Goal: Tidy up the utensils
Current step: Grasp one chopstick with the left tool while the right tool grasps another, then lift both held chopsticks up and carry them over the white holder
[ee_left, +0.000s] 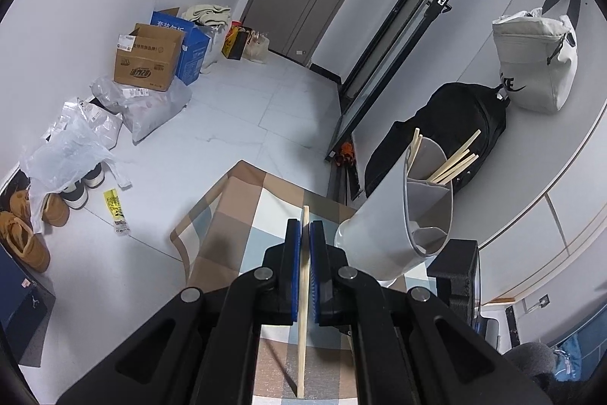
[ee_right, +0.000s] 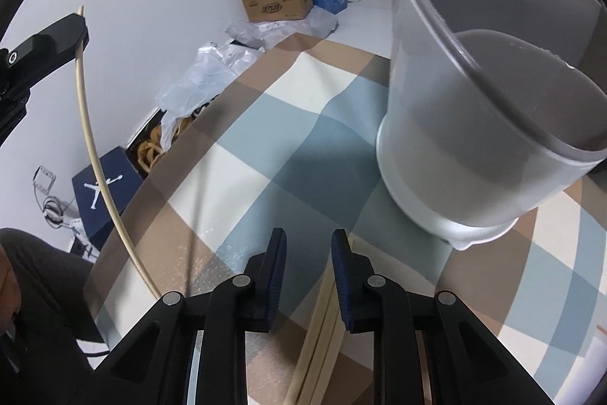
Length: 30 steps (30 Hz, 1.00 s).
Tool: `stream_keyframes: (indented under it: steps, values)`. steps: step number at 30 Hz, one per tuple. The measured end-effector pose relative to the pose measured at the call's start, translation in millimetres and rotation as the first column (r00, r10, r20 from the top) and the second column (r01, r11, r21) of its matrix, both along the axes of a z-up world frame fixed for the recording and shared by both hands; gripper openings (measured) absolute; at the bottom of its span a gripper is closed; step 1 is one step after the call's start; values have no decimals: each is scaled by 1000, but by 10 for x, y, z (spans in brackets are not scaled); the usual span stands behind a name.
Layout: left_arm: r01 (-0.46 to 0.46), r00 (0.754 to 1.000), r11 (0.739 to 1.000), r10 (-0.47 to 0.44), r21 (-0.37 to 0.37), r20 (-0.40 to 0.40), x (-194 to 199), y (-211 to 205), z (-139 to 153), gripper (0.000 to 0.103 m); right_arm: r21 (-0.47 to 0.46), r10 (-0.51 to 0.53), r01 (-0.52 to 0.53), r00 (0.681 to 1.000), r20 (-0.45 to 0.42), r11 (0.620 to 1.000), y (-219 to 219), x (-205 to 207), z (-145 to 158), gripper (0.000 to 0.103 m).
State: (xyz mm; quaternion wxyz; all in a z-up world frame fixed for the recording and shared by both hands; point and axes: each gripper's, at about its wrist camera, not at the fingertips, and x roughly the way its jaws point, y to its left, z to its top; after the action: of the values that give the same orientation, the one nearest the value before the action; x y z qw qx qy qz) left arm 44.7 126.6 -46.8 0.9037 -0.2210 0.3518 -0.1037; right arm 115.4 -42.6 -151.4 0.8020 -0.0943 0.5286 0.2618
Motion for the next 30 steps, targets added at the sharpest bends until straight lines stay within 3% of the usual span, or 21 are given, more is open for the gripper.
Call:
stream_keyframes:
  steps: [12, 17, 23, 25, 28, 30]
  values:
    - [7, 1000, 1000, -7, 9, 11, -30, -23, 26, 0, 10, 1, 0, 1000, -11, 1000, -6, 55, -25, 21]
    - [4, 1000, 1000, -4, 6, 2, -25, -27, 11, 0, -78, 39, -42, 998, -40, 996, 120, 48, -51, 23]
    - [-3, 1000, 1000, 3, 3, 2, -29, -31, 21, 0, -89, 61, -62, 998, -15, 994, 224, -21, 29, 28]
    - [-3, 1000, 1000, 3, 5, 2, -26, -32, 22, 0, -91, 47, -47, 999, -10, 995, 226, -4, 54, 24]
    - [-2, 1000, 1000, 2, 7, 3, -22, -38, 24, 0, -100, 15, -15, 1000, -8, 995, 202, 55, 64, 9]
    - [1, 1000, 1000, -1, 12, 5, -18, -39, 26, 0, -86, 2, -4, 1000, -15, 996, 139, 84, 15, 7]
